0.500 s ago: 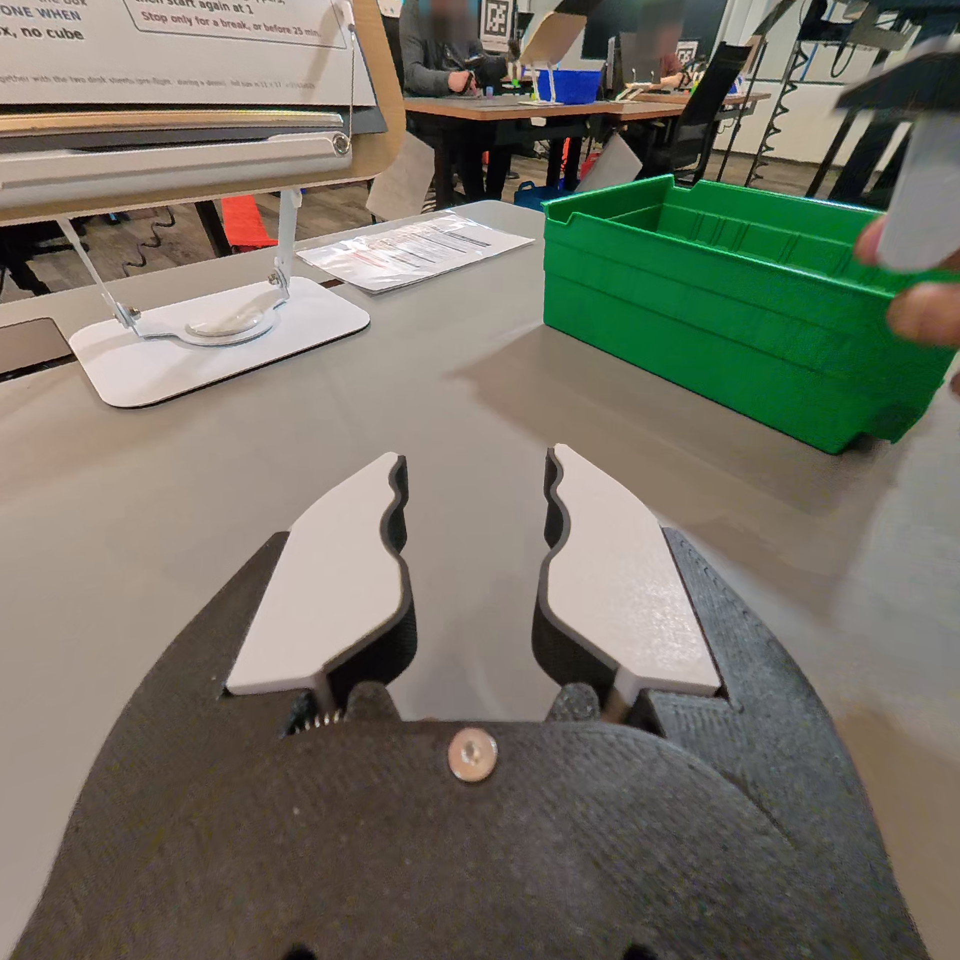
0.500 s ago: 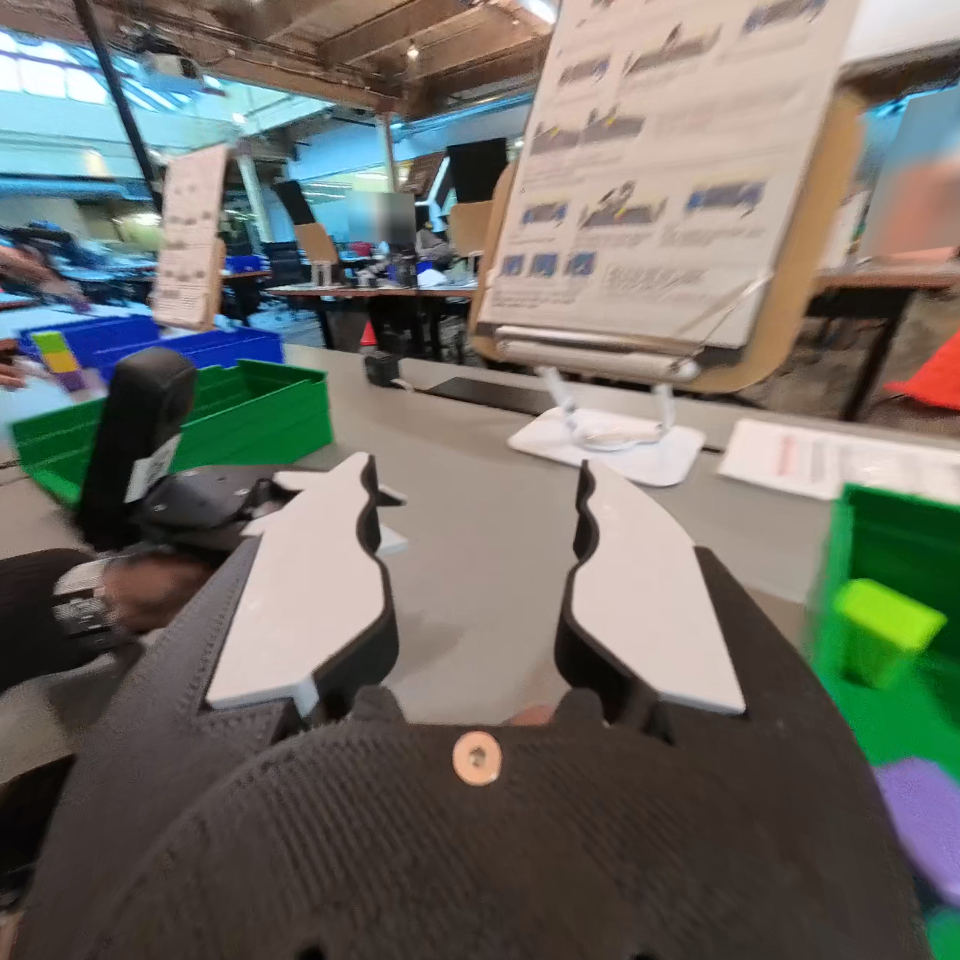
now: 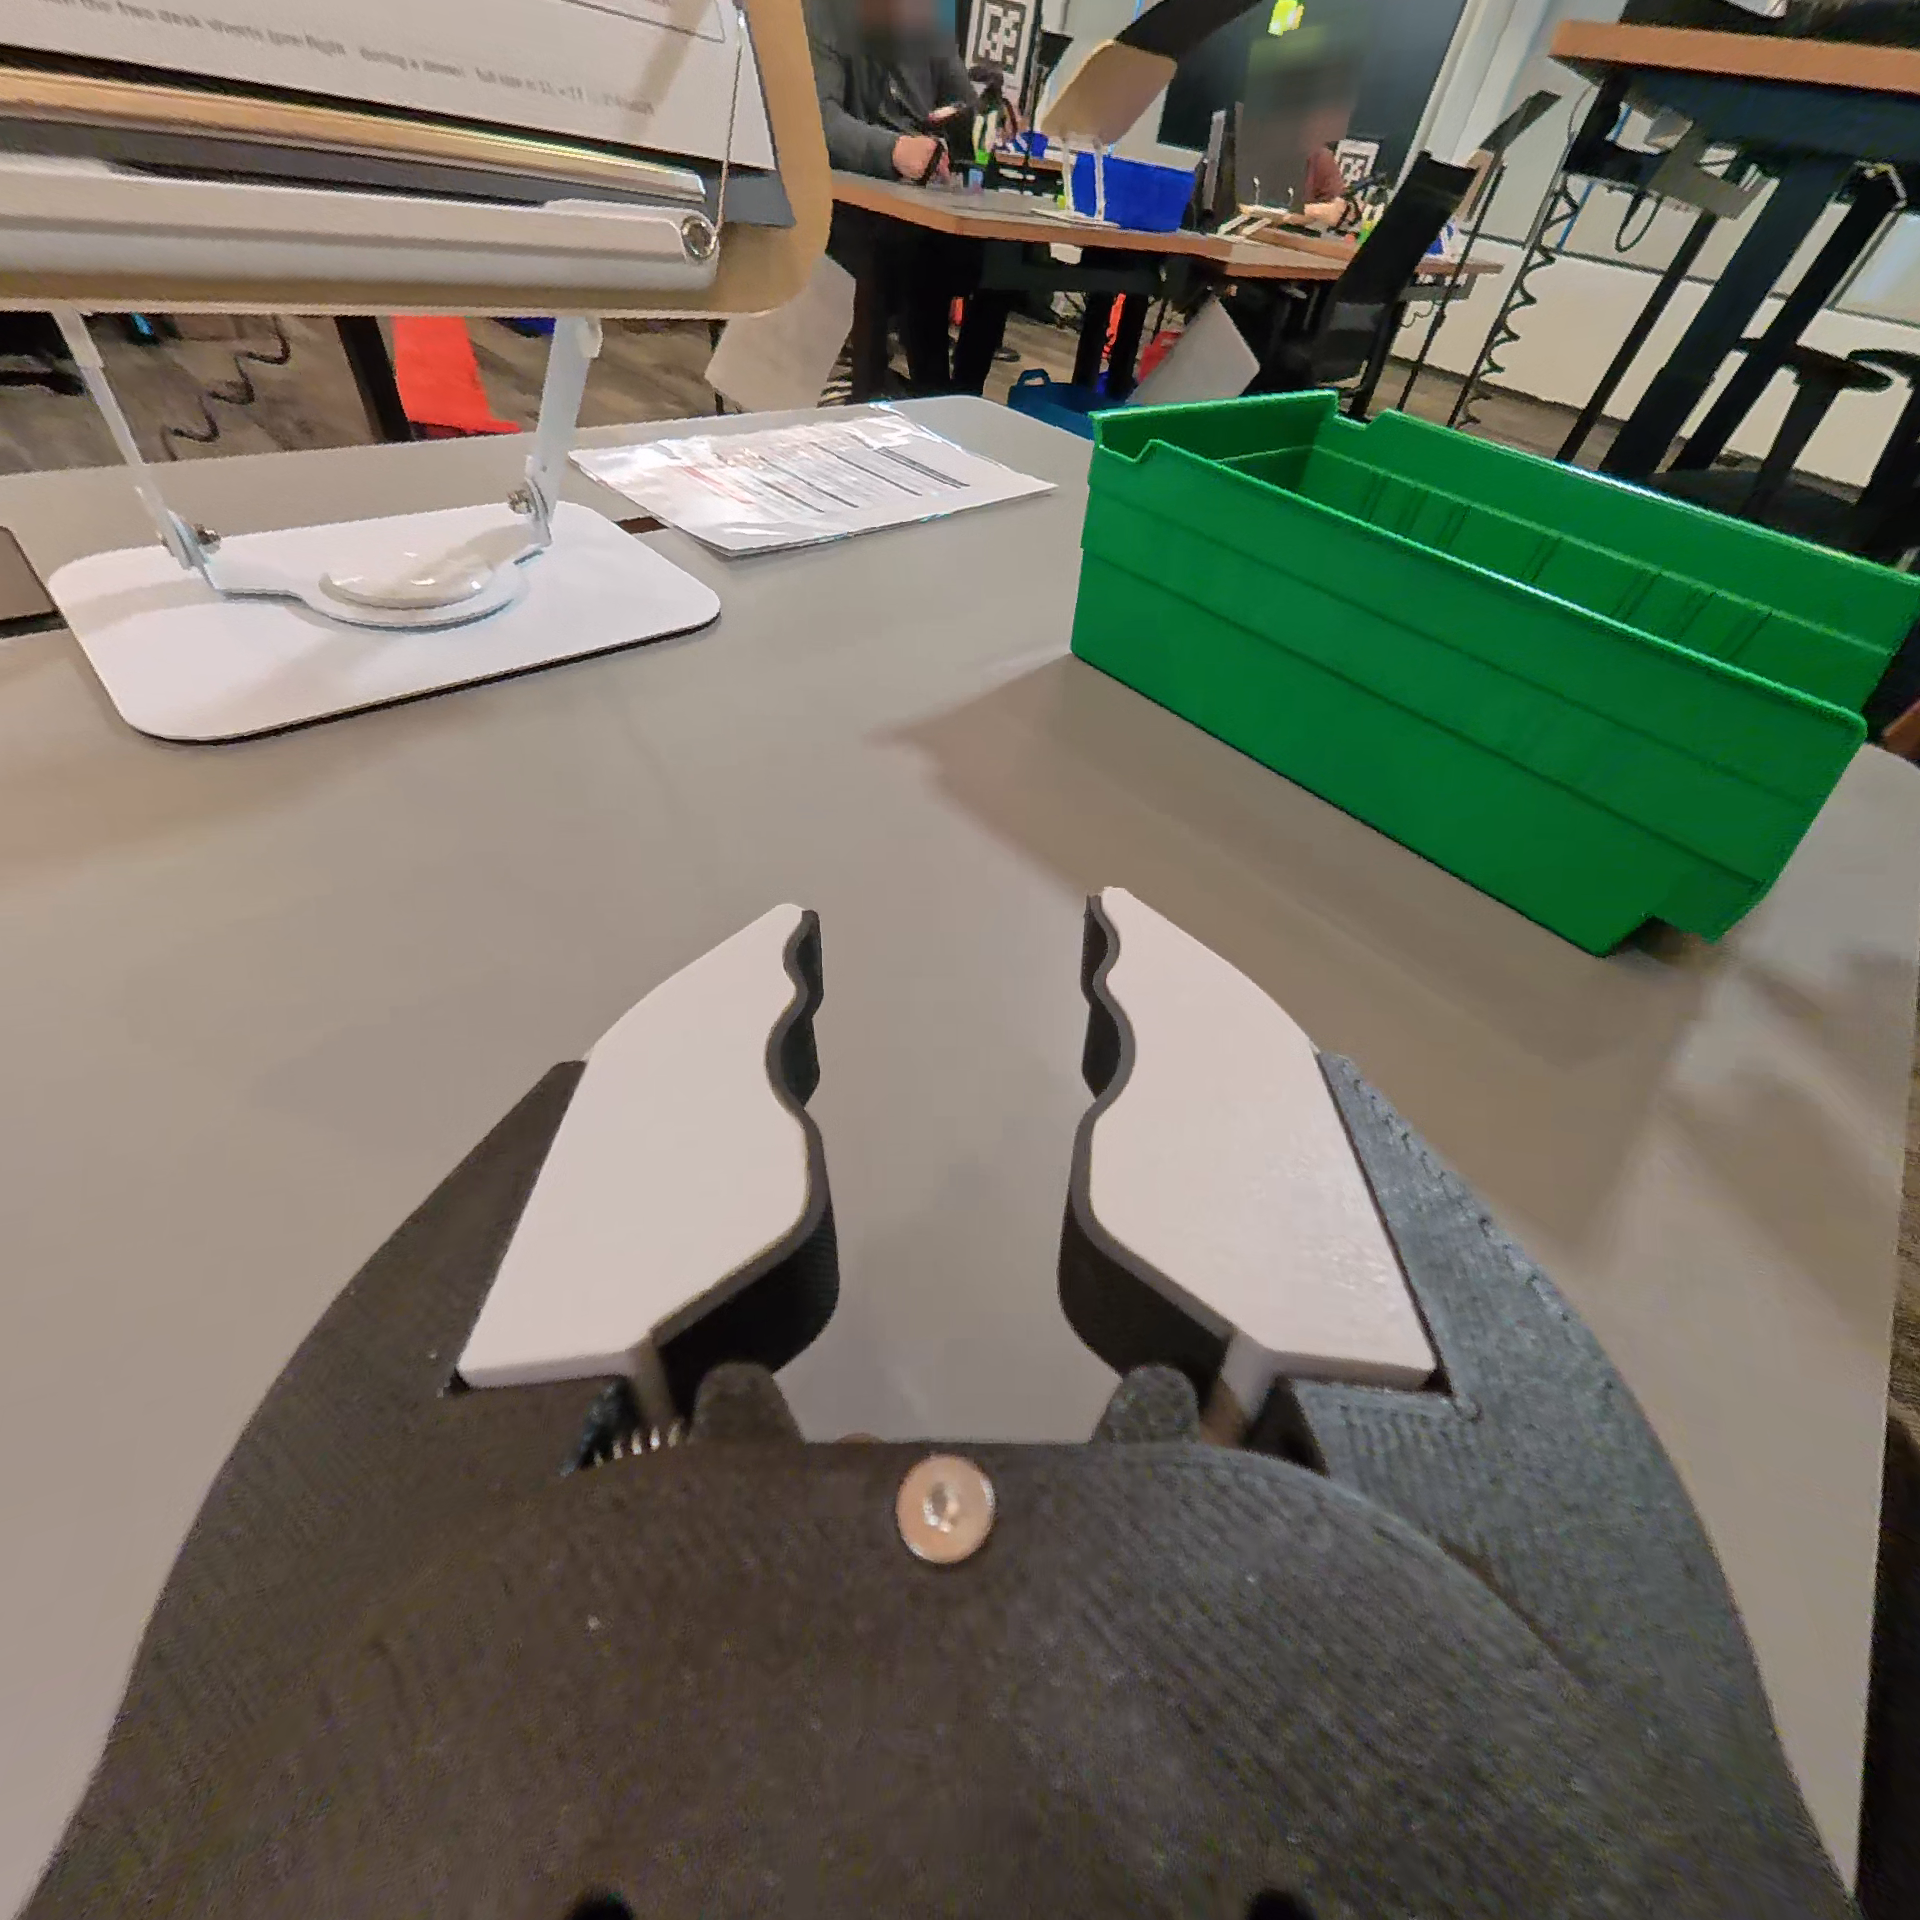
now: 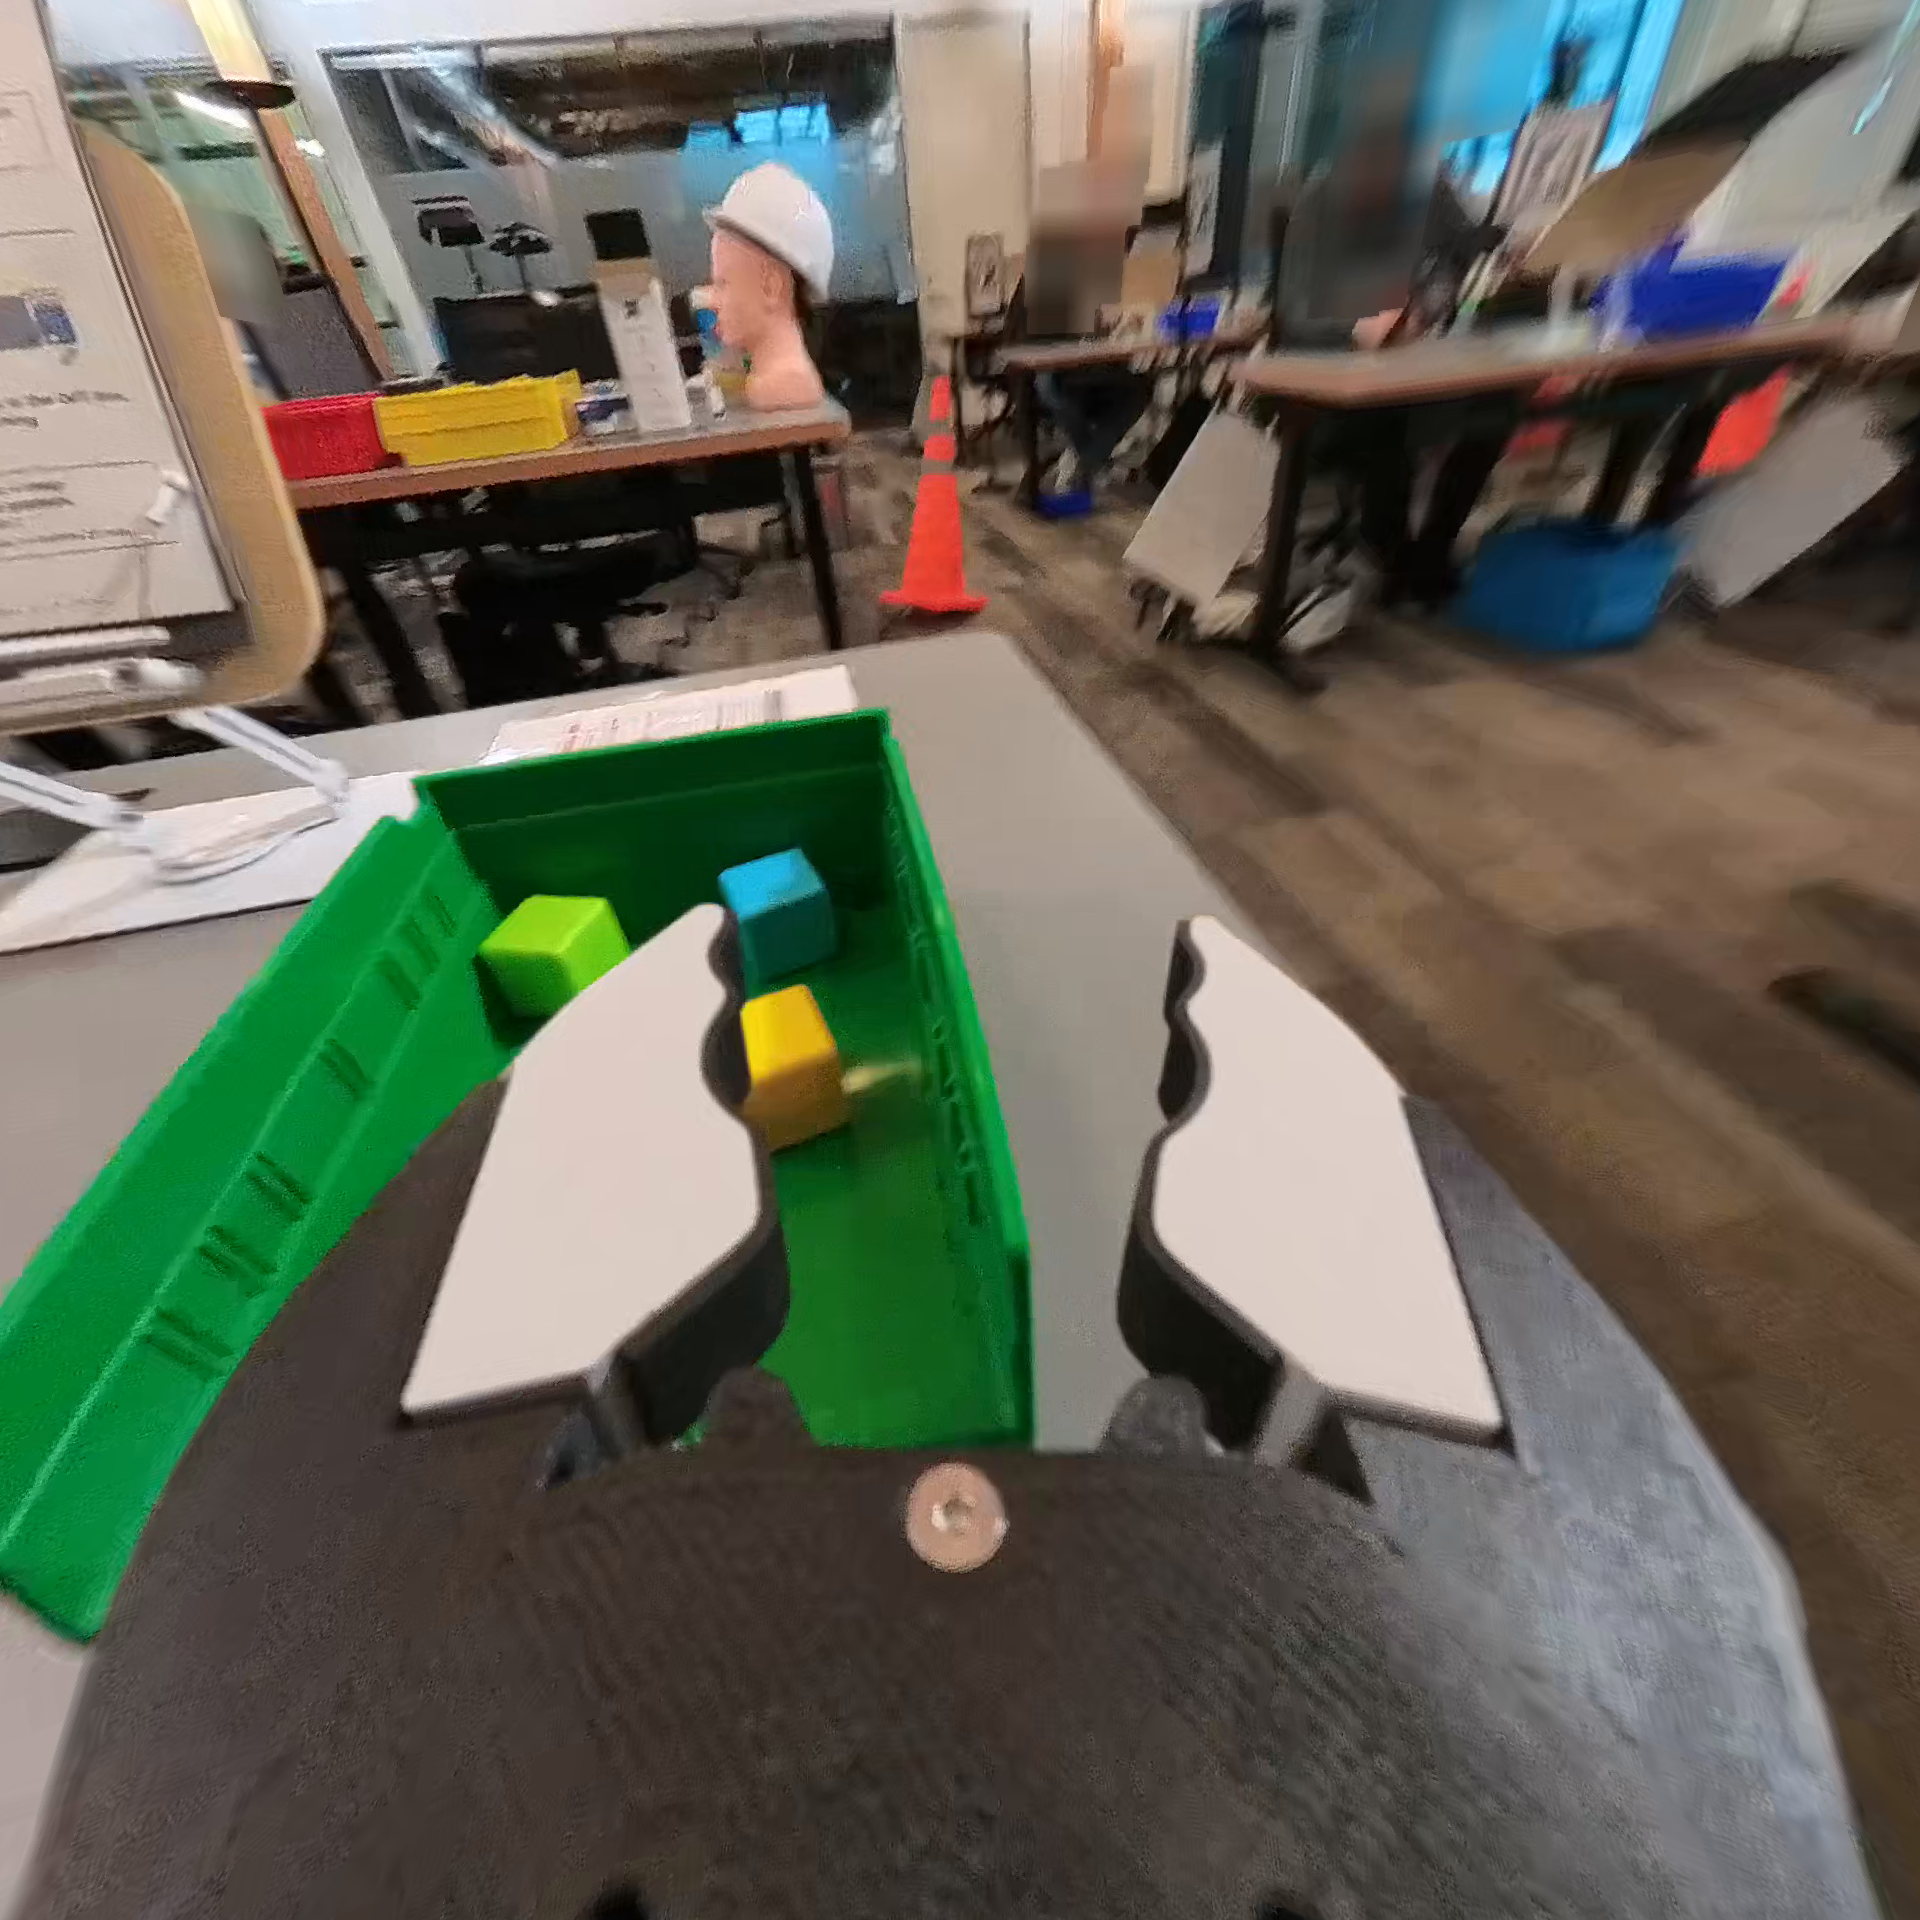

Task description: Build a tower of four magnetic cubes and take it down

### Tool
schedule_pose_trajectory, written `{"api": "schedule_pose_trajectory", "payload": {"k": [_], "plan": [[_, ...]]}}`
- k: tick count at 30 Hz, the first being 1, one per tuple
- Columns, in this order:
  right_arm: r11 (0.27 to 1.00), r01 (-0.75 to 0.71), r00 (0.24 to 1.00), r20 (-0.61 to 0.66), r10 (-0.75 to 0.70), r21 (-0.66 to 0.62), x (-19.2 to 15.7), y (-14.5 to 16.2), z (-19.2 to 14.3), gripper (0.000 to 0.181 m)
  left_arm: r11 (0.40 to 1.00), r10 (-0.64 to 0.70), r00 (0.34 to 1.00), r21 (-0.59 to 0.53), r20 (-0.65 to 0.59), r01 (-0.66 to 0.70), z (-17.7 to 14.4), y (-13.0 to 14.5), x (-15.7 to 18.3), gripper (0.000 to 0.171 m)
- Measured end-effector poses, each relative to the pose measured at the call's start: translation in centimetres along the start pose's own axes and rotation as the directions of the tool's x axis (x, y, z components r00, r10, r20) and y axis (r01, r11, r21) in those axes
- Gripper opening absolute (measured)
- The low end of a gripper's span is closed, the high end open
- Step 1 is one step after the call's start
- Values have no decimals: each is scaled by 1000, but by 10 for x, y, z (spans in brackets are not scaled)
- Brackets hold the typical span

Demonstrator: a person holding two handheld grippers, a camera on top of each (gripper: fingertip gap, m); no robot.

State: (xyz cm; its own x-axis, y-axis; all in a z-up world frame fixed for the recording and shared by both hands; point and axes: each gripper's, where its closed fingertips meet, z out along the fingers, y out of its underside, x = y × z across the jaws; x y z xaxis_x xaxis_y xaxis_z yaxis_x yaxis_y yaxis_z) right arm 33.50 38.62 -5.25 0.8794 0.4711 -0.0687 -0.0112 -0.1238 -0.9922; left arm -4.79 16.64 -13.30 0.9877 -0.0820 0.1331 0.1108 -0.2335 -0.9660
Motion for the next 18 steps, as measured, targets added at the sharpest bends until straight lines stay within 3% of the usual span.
{"api": "schedule_pose_trajectory", "payload": {"k": [3,7,9,11,12,14,18], "plan": [[990,-94,992,70,101,-102,-5,22,7,81,1000,-3,1000,-4,-12,3,4,0,3,48],[976,73,997,42,-66,-204,7,32,16,80,1000,-19,1000,-14,-25,18,7,0,10,48],[945,112,991,110,-81,-308,4,31,27,67,1000,-17,999,-16,-29,17,7,2,13,47],[823,184,961,274,-36,-538,-11,48,37,53,1000,-1,999,-20,-40,0,10,1,16,47],[747,237,944,327,-28,-621,-14,55,42,54,1000,6,999,-22,-44,-7,11,1,16,47],[605,335,923,381,-56,-722,-10,64,55,47,1000,10,999,-22,-49,-11,12,0,17,47],[355,418,903,426,-61,-836,-11,91,70,53,1000,1,999,-10,-43,-1,10,-3,14,47]]}}
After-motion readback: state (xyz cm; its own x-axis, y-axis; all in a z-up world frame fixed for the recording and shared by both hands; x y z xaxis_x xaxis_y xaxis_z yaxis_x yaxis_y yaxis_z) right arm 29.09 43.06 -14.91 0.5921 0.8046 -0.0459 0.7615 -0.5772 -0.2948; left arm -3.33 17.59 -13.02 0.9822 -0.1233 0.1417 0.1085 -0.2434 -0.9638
